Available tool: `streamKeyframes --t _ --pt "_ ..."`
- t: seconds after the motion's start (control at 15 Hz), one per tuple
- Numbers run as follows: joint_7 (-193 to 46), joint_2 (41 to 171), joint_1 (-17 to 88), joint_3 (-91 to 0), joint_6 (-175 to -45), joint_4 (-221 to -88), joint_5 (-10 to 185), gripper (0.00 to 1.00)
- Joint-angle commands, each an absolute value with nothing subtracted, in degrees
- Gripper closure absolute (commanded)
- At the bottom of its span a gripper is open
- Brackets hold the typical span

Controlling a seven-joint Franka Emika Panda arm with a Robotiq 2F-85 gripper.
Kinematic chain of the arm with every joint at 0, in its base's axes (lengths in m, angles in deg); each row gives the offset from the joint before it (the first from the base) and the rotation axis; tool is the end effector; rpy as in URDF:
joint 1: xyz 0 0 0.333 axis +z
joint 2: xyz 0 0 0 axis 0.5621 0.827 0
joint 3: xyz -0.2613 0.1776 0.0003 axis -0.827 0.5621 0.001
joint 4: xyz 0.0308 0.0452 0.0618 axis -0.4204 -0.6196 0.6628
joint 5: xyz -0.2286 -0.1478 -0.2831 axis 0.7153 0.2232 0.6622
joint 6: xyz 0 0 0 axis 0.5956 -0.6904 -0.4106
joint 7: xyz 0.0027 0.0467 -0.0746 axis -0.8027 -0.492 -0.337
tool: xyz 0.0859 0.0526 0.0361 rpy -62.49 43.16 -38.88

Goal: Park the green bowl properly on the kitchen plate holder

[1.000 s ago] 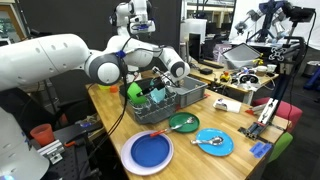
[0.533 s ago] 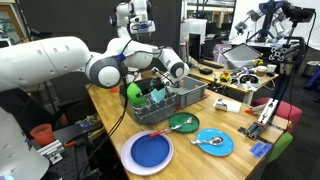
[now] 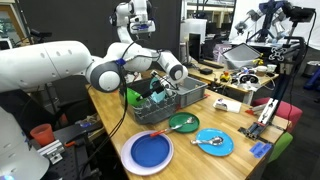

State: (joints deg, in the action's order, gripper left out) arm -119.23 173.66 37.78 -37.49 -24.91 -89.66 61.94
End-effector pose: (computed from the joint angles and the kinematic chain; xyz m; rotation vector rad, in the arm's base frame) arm 0.6568 0.1154 0.1100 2.4371 -0.8656 -1.6835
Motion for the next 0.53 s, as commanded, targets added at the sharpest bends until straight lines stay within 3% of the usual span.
streamKeyframes --t 0.0,0.33,0.4,0.47 --pt "-120.02 175.02 37.46 -36.27 -23.79 -86.97 62.68 0.41" --pt "-119.79 174.41 37.47 -36.37 -24.24 -88.14 62.71 0.41" --pt "-119.77 174.36 37.48 -36.37 -24.27 -88.22 62.72 0.16" --pt "-118.91 174.35 37.67 -36.38 -24.58 -87.11 63.07 0.14"
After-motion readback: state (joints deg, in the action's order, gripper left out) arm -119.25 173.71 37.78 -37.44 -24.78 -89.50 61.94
